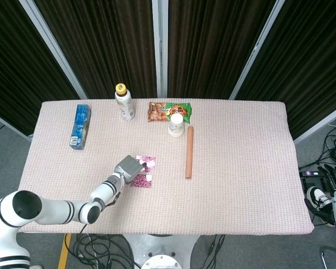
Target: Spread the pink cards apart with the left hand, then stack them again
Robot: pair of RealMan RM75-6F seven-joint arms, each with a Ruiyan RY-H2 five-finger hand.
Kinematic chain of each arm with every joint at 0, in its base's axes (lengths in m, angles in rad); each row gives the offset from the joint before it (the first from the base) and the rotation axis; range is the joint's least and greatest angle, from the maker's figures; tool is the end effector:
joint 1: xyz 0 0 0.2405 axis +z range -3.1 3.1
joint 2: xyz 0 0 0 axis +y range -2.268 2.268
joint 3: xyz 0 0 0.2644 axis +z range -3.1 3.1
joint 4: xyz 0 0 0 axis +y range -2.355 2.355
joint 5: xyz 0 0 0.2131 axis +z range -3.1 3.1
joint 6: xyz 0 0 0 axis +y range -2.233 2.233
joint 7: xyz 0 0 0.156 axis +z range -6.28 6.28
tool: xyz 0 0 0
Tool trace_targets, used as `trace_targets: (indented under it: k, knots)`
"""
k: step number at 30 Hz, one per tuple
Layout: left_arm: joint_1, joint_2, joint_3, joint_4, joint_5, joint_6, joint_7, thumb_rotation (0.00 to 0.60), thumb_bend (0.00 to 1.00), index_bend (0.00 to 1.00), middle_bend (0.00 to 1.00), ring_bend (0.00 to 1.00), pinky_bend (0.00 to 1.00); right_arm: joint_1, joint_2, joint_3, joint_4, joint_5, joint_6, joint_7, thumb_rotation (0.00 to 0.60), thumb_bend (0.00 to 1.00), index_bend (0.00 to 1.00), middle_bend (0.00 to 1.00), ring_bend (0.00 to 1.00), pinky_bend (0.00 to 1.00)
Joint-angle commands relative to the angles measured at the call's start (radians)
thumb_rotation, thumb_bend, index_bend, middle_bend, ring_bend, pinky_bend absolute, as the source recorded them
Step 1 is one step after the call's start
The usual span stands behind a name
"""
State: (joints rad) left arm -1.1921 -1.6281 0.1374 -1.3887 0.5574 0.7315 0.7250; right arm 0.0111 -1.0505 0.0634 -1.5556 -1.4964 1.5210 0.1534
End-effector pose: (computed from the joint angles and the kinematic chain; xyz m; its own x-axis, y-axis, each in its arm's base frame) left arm -0.1335 0.3692 -0.0949 0.8354 0.3881 0.3892 0.5496 -0.5948 -0.5866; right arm -0.3451 -0.1729 0.1968 0.3694 0.0292 0.9288 -0.9281 0.0619 0.3671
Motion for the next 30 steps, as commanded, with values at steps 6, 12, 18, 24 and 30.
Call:
trace_targets:
  k: [6,12,18,24,30]
  knots:
    - [0.024,0.056,0.044,-0.049,-0.011,0.027,0.025,0.600,0.50,0.22,0.86,0.86,0.96,-0.006,0.000,-0.003,-0.009,-0.011,0.014,-0.005,0.506,0.16,0.12,0.07,0.00,0.00]
    - [0.037,0.089,0.060,-0.080,-0.020,0.049,0.035,0.600,0.50,0.22,0.85,0.86,0.95,-0.011,0.002,-0.006,-0.015,-0.021,0.026,-0.006,0.508,0.16,0.12,0.07,0.00,0.00]
    - [0.050,0.078,0.020,-0.100,0.050,0.090,0.018,0.600,0.50,0.22,0.85,0.86,0.95,-0.012,0.004,-0.007,-0.019,-0.024,0.029,-0.010,0.508,0.16,0.12,0.07,0.00,0.00]
    - [0.034,0.027,-0.014,-0.076,0.048,0.058,0.027,0.600,0.50,0.22,0.85,0.86,0.95,-0.018,0.009,-0.006,-0.016,-0.008,0.026,-0.008,0.506,0.16,0.12,0.07,0.00,0.00]
    - [0.018,0.010,-0.011,-0.064,0.008,0.040,0.059,0.600,0.50,0.22,0.85,0.86,0.95,-0.022,0.010,-0.006,-0.011,0.000,0.025,-0.002,0.508,0.16,0.12,0.07,0.00,0.00]
